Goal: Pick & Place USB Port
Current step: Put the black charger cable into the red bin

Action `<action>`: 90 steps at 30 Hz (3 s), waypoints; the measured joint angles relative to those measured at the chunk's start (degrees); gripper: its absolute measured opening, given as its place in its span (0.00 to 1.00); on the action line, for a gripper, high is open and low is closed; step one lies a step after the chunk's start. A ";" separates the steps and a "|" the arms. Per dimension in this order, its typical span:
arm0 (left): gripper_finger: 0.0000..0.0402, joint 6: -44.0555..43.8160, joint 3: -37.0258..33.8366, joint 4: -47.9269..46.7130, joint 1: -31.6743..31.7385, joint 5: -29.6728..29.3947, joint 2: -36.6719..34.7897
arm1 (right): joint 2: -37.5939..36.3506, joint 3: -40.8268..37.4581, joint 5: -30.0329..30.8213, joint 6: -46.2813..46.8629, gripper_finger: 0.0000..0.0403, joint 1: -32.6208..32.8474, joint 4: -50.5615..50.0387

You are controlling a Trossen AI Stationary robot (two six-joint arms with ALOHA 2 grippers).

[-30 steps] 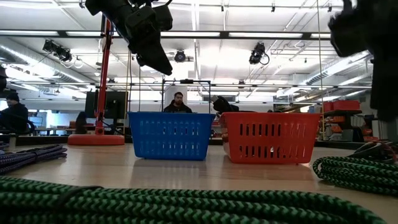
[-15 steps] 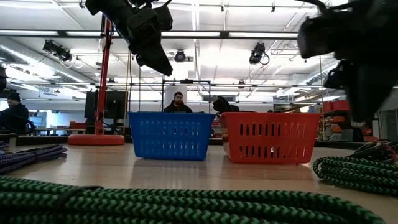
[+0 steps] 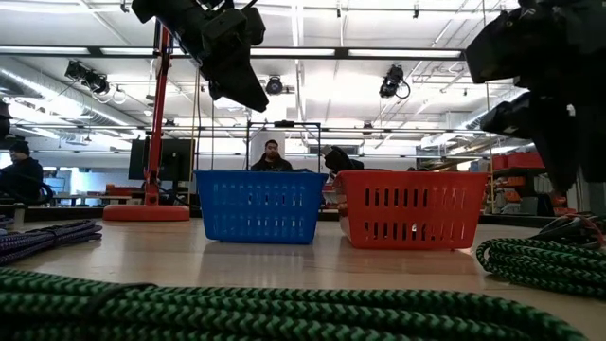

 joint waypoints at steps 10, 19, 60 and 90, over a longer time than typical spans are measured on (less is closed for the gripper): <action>0.31 -0.04 0.00 -0.02 0.00 -0.10 0.02 | 0.19 0.00 0.83 -0.75 0.45 -0.01 2.85; 0.31 -0.04 0.00 -0.17 -0.04 -0.10 0.03 | 4.48 0.04 -0.26 -1.64 0.49 -0.02 5.20; 0.31 0.04 0.00 0.00 -0.02 -0.10 0.09 | -3.16 7.53 9.89 4.42 0.09 -9.69 -15.86; 0.31 1.70 0.00 -1.11 -0.02 -0.10 0.11 | 2.73 8.78 22.93 10.74 0.09 -4.94 28.31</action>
